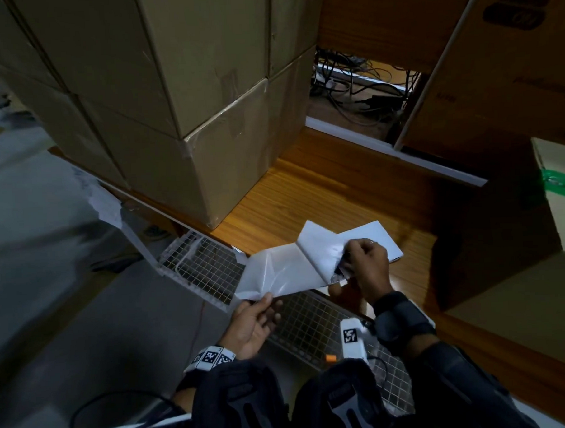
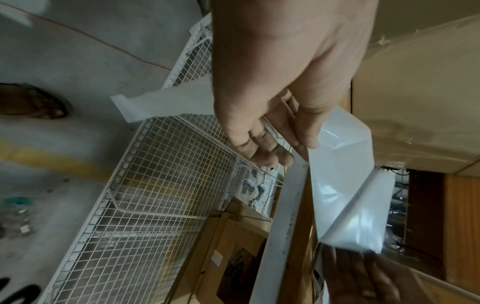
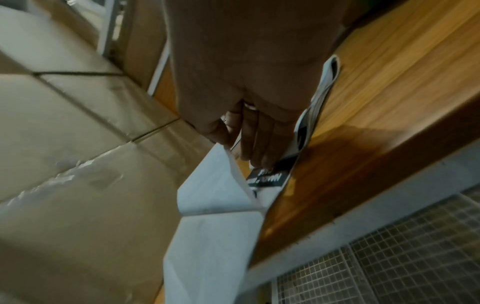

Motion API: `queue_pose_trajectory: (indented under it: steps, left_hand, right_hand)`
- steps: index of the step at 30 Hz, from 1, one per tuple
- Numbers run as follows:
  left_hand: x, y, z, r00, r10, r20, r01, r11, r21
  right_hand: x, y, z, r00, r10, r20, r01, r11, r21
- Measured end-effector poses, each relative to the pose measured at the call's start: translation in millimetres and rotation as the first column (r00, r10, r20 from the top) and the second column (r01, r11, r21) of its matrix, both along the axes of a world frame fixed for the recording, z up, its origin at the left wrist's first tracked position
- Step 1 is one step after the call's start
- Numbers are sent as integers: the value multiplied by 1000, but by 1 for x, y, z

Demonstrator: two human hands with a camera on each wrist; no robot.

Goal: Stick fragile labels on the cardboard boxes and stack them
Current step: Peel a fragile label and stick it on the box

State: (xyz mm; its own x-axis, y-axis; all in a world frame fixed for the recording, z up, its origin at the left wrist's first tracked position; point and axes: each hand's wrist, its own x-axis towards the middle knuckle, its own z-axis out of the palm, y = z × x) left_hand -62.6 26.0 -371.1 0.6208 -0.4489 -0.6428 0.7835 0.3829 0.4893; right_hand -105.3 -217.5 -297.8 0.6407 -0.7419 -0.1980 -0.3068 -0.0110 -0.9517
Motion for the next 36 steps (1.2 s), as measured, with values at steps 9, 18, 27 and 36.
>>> queue_pose_trajectory:
  steps: [9, 18, 27, 36]
  left_hand:
    - [-2, 5, -2, 1000, 13, -20, -13, 1000, 19]
    - [2, 12, 1, 1000, 22, 12, -23, 998, 55]
    - [-12, 15, 58, 763, -609, 214, 468, 751, 466]
    - [8, -49, 109, 838, -484, 252, 495, 868, 22]
  right_hand:
    - [0, -33, 22, 923, -348, 167, 280, 901, 332]
    - [-9, -44, 57, 847, -482, 226, 383, 846, 370]
    - [-36, -13, 83, 926, 6, 376, 59, 986, -159]
    - [-75, 43, 49, 819, 573, -29, -358, 471, -806]
